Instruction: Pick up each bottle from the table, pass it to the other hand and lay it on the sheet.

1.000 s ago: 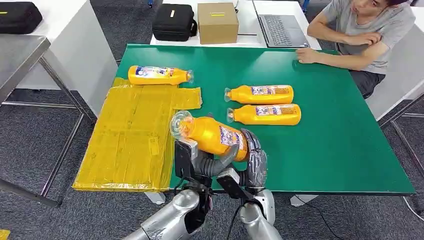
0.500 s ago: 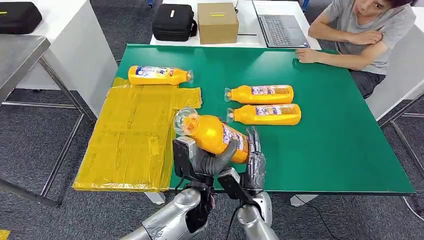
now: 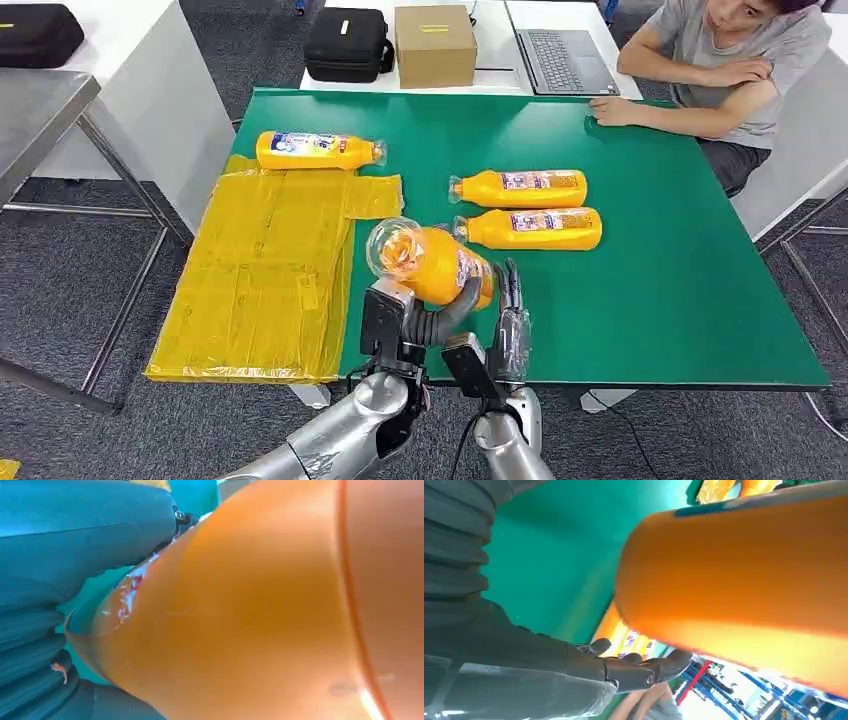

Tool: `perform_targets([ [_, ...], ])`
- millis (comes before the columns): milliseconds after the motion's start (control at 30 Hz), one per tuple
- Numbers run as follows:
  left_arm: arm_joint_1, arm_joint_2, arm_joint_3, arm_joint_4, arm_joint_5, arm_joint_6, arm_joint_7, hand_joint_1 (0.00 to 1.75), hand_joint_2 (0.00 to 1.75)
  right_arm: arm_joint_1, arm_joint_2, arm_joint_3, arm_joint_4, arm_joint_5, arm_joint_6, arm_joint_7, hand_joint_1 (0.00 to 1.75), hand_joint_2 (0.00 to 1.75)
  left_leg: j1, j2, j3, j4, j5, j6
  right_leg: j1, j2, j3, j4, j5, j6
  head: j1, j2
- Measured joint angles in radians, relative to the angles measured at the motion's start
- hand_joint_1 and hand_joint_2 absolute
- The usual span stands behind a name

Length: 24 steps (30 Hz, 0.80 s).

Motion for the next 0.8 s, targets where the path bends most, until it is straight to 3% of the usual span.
perform_targets([
  [233, -0.021, 0.019, 0.065, 0.034, -0.292, 0.108, 0.0, 1.75, 1.75, -0.016, -0.008, 0.033, 0.027, -0.093, 0.0, 0.0, 0.0, 1.75, 0.0, 0.0, 0.0, 0.0, 0.0, 0.0, 0.0, 0.0, 0.0, 0.0, 0.0, 0.0, 0.0, 0.0],
  [433, -0.017, 0.04, 0.323, 0.058, -0.807, 0.114, 0.0, 1.75, 1.75, -0.014, -0.013, 0.073, 0.042, -0.13, 0.0, 0.0, 0.0, 1.75, 0.0, 0.0, 0.0, 0.0, 0.001, -0.001, 0.0, 0.0, 0.0, 0.002, 0.0, 0.0, 0.0, 0.0],
  [567, -0.015, 0.045, 0.449, 0.072, -0.867, 0.114, 0.0, 1.75, 1.75, -0.015, -0.014, 0.089, 0.05, -0.144, 0.0, 0.0, 0.0, 1.75, 0.0, 0.0, 0.0, 0.0, 0.001, -0.001, 0.0, 0.0, -0.001, 0.002, 0.0, 0.0, 0.0, 0.0],
  [800, -0.015, 0.045, 0.567, 0.106, -0.973, 0.114, 0.0, 1.75, 1.75, -0.016, -0.016, 0.111, 0.055, -0.183, 0.0, 0.0, 0.0, 1.75, 0.0, 0.0, 0.0, 0.0, 0.001, -0.001, 0.0, 0.0, -0.001, 0.002, 0.0, 0.0, 0.0, 0.0],
])
